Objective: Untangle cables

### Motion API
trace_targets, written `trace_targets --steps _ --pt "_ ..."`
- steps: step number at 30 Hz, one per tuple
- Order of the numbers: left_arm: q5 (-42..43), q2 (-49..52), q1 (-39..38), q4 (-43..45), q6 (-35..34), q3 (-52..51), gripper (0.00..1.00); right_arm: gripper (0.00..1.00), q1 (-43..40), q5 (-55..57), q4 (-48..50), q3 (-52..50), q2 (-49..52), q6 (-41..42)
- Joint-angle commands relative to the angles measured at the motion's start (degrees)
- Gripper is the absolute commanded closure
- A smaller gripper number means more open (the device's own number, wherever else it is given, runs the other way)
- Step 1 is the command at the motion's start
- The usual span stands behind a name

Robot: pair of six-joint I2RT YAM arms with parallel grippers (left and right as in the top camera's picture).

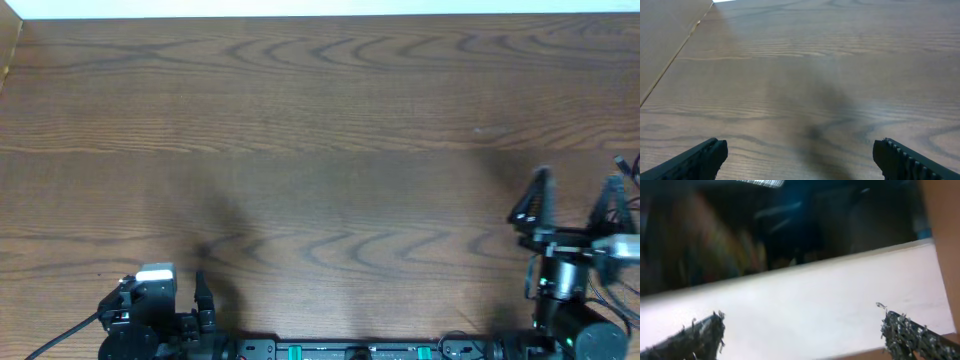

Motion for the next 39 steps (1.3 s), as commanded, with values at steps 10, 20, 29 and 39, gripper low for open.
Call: trace_targets --steps 10,20,29,39 --pt "-0.5 -0.2 0.2 0.04 -0.48 0.0 0.02 0.01 -1.7 -11.02 -14.32 -9.77 -5.44 -11.02" --pt "-0.5 -0.2 0.2 0.04 -0.48 0.0 0.02 0.01 -1.7 -9.84 -25.73 -12.61 -8.35 -12.33" --pt "-0.5 -0.2 0.2 0.04 -0.48 0.0 0.02 0.01 -1.55 -9.75 -25.05 -12.94 -8.79 -12.26" --pt "-0.5 -0.2 0.2 0.04 -0.48 0.0 0.02 0.01 -1.57 -9.75 -25.07 -12.92 -8.74 -12.26"
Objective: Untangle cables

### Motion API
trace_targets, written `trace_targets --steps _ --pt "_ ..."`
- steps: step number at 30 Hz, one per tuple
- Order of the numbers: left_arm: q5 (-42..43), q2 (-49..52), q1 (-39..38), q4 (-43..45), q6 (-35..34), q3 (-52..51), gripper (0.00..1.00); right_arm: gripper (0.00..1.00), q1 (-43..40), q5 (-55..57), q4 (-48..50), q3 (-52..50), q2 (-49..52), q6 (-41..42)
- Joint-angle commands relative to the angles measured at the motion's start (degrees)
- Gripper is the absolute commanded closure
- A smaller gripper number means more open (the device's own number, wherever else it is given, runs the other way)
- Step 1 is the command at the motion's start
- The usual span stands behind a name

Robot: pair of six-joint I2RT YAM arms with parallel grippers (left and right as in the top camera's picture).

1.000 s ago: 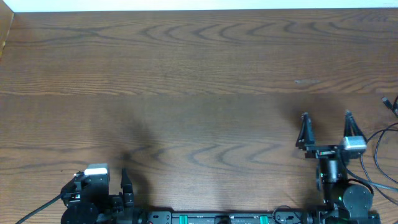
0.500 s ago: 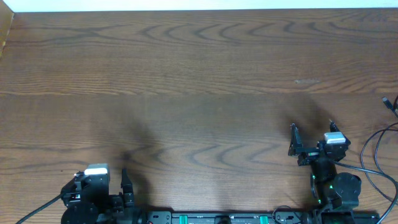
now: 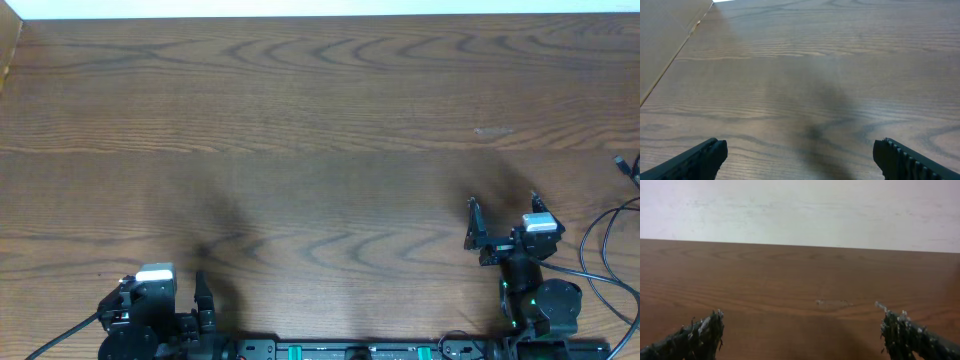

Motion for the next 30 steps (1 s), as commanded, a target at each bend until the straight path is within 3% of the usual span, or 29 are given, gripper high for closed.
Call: trace_targets --steps 1,14,16,21,22,24,30 --pt "-0.5 -0.2 0.2 0.04 -0.46 0.0 0.02 0.01 -0.37 0.22 0.0 -0.57 -0.55 -0.83" --pt "-0.5 -0.2 0.2 0.04 -0.44 0.0 0.02 0.01 -0.37 0.22 0.0 -0.57 -0.52 -0.83" --pt "2.32 -0.2 0.2 3.52 -0.48 0.0 0.02 0.01 -0.37 0.22 0.02 -0.57 -0.52 -0.83" --pt "16.2 -0.2 0.2 26.99 -0.46 -2.03 0.02 0.01 -0.37 0.22 0.02 -0.57 -0.52 -0.83" --pt "22.62 -0.22 0.2 36.63 -0.46 -4.37 0.02 0.01 -0.37 0.22 0.02 -0.57 -0.5 -0.83" --pt "28.98 -0.22 0.26 46.47 -0.48 -8.0 0.02 0.01 -0.37 0.22 0.02 -0.57 -0.44 -0.83" --pt "37.27 -0.28 0.24 65.85 -0.5 -21.42 0.02 0.01 -0.37 0.22 0.0 -0.57 -0.44 -0.83"
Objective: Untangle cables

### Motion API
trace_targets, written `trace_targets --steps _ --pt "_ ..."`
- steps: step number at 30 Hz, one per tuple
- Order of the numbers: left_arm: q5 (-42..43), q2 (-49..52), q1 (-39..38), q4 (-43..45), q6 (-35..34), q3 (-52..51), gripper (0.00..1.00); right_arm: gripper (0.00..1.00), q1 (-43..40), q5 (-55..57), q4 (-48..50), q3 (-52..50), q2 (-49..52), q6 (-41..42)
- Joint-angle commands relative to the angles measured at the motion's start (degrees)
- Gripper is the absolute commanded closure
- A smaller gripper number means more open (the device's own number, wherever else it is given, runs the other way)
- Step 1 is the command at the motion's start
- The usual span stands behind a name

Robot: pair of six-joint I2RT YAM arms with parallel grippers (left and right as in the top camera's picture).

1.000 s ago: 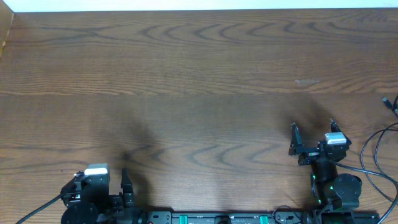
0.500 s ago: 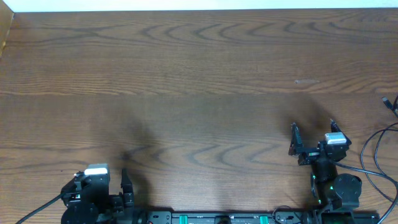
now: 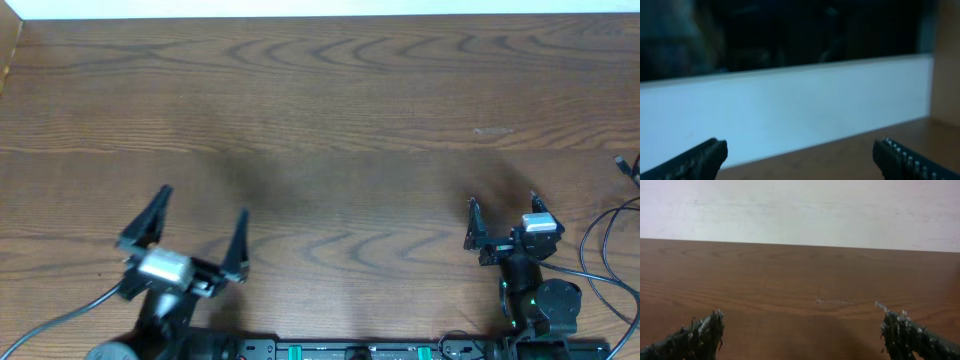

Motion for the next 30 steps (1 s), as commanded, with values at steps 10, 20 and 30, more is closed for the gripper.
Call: trace_targets --steps 10,20,30 --pt "7.32 -6.45 0.83 11.78 -0.42 -21.35 0.02 0.01 -0.37 0.22 0.0 -0.28 -0.26 -0.81" --pt "7.02 -8.07 4.59 9.51 -0.39 -29.24 0.02 0.01 -0.37 0.22 -0.02 -0.28 -0.26 -0.81" --pt "3.69 -8.04 4.81 2.45 -0.2 -31.78 0.02 0.01 -0.37 0.22 -0.02 -0.28 -0.26 -0.81"
